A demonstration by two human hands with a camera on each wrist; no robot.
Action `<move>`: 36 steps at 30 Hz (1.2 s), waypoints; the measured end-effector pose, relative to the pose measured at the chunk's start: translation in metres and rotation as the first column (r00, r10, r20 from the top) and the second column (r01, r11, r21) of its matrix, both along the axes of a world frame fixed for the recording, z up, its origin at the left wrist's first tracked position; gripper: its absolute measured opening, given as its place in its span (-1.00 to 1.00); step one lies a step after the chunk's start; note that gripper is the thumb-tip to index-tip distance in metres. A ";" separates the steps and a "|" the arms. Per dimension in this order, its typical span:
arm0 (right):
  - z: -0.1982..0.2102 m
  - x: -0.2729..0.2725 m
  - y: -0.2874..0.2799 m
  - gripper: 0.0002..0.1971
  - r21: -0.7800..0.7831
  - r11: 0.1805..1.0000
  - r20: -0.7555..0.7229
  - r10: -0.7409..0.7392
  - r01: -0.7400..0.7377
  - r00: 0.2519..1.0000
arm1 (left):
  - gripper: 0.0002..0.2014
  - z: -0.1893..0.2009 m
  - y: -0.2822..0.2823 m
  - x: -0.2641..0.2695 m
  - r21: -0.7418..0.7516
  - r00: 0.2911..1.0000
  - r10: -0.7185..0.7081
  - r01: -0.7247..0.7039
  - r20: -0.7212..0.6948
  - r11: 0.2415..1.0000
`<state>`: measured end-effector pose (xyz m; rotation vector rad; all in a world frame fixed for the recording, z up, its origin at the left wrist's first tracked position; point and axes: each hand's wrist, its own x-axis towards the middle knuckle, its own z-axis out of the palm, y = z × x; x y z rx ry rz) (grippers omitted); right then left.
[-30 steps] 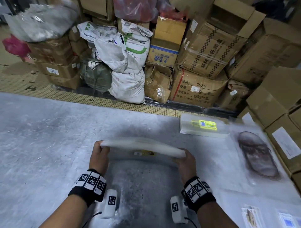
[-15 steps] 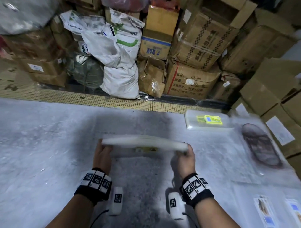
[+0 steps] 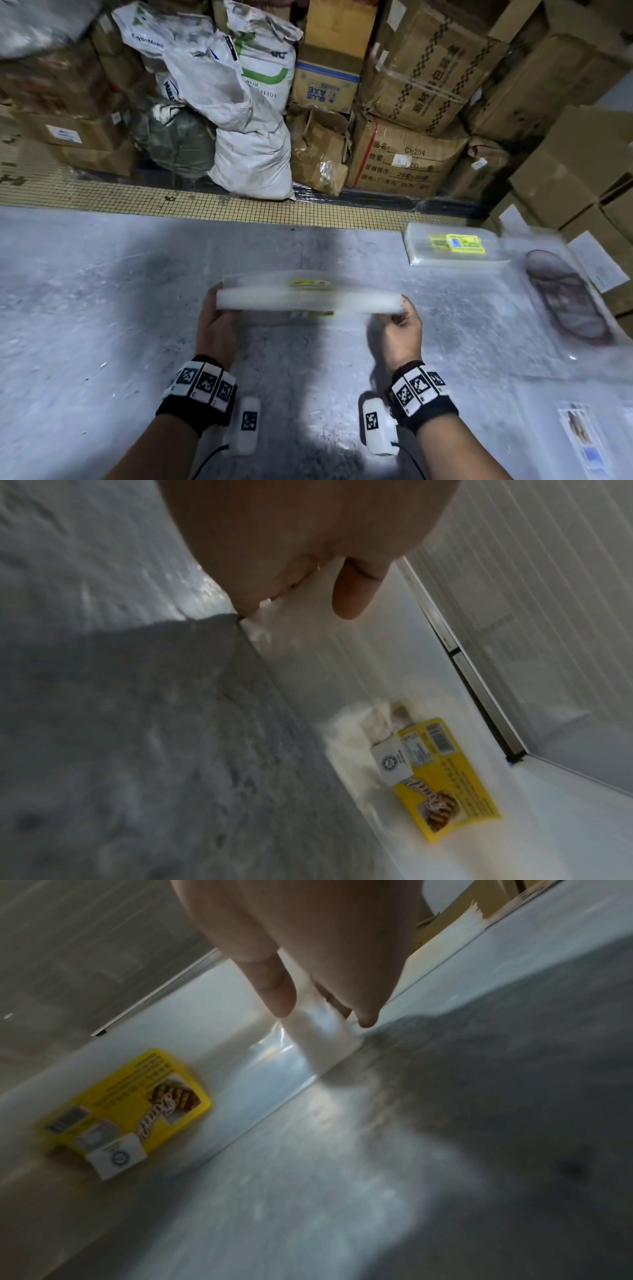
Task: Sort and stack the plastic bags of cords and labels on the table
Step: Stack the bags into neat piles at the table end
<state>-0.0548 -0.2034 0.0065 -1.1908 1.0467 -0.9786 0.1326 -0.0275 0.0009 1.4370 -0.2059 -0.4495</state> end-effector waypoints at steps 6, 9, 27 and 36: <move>0.000 0.005 0.001 -0.54 0.184 0.981 0.183 -0.102 0.068 0.978 | -0.46 0.005 0.002 0.000 -0.016 0.999 -0.017 0.016 -0.029 1.000; 0.005 0.009 0.004 -0.56 0.203 0.979 0.280 -0.074 0.016 0.957 | -0.39 0.008 0.001 0.000 -0.028 0.999 -0.019 0.018 -0.040 0.999; -0.003 0.013 0.001 -0.57 0.173 0.984 0.246 -0.072 0.029 0.967 | -0.51 -0.003 -0.010 0.010 0.007 0.977 0.124 -0.125 -0.172 0.992; 0.005 0.019 0.005 -0.58 0.152 0.988 0.247 -0.027 -0.011 0.969 | -0.42 -0.005 -0.010 0.013 -0.043 0.993 0.041 -0.046 -0.109 0.998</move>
